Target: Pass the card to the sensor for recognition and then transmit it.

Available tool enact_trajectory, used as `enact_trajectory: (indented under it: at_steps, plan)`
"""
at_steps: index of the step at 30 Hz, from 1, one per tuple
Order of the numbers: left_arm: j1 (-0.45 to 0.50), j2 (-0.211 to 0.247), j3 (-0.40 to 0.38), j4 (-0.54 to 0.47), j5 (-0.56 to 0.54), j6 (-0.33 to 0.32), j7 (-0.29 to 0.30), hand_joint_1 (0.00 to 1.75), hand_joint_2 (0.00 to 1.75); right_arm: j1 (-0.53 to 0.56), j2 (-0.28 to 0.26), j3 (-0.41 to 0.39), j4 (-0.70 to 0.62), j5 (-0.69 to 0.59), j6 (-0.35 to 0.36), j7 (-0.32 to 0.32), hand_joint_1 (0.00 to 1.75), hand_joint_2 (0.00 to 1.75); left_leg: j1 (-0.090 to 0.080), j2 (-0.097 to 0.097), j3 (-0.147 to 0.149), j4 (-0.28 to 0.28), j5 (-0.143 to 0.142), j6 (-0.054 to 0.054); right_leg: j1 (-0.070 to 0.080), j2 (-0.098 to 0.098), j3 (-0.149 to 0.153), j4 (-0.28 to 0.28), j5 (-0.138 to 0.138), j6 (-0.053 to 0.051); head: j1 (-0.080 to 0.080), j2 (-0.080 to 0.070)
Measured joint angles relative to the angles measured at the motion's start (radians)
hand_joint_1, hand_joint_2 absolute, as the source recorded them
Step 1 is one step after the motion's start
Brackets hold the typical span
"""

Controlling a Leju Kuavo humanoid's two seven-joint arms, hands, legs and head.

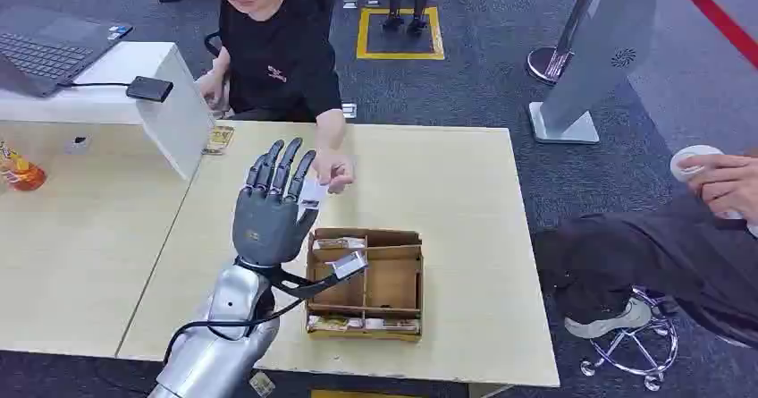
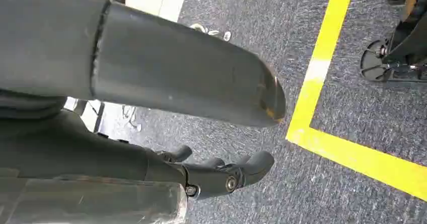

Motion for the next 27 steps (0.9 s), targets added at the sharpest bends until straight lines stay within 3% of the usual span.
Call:
enact_trajectory:
  at_steps: [10, 13, 15, 18, 27]
  plan:
    - [-0.056, 0.025, -0.042, 0.094, -0.024, 0.000, 0.052, 0.30, 1.75, 0.000, -0.001, 0.009, 0.000, 0.002, 0.006, 0.000, 0.00, 0.00, 0.000, 0.000, 0.000, 0.000, 0.000, 0.000, 0.000, 0.000, 0.000, 0.000, 0.000, 0.000, 0.000, 0.000]
    - [-0.068, 0.032, -0.050, 0.118, -0.031, -0.006, 0.063, 0.65, 1.75, 0.000, -0.001, 0.010, 0.000, 0.002, 0.007, 0.000, 0.00, 0.00, 0.000, 0.000, 0.000, 0.000, 0.000, 0.000, 0.000, 0.000, 0.000, 0.000, 0.000, 0.000, 0.000, 0.000]
    - [-0.072, 0.036, -0.056, 0.124, -0.031, -0.007, 0.064, 1.26, 1.75, 0.000, -0.001, 0.011, 0.000, 0.002, 0.007, 0.000, 0.00, 0.00, 0.000, 0.000, 0.000, 0.000, 0.000, 0.000, 0.000, 0.000, 0.000, 0.000, 0.000, 0.000, 0.000, 0.000]
    - [-0.077, 0.040, -0.061, 0.132, -0.034, -0.003, 0.077, 1.71, 1.75, 0.000, -0.001, 0.013, 0.000, 0.002, 0.006, 0.000, 0.00, 0.00, 0.000, 0.000, 0.000, 0.000, 0.000, 0.000, 0.000, 0.000, 0.000, 0.000, 0.000, 0.000, 0.000, 0.000]
    - [-0.077, 0.053, -0.073, 0.133, -0.035, 0.000, 0.095, 1.75, 1.75, 0.000, -0.001, 0.016, 0.000, 0.002, 0.004, 0.000, 0.00, 0.00, 0.000, 0.000, 0.000, 0.000, 0.000, 0.000, 0.000, 0.000, 0.000, 0.000, 0.000, 0.000, 0.000, 0.000]
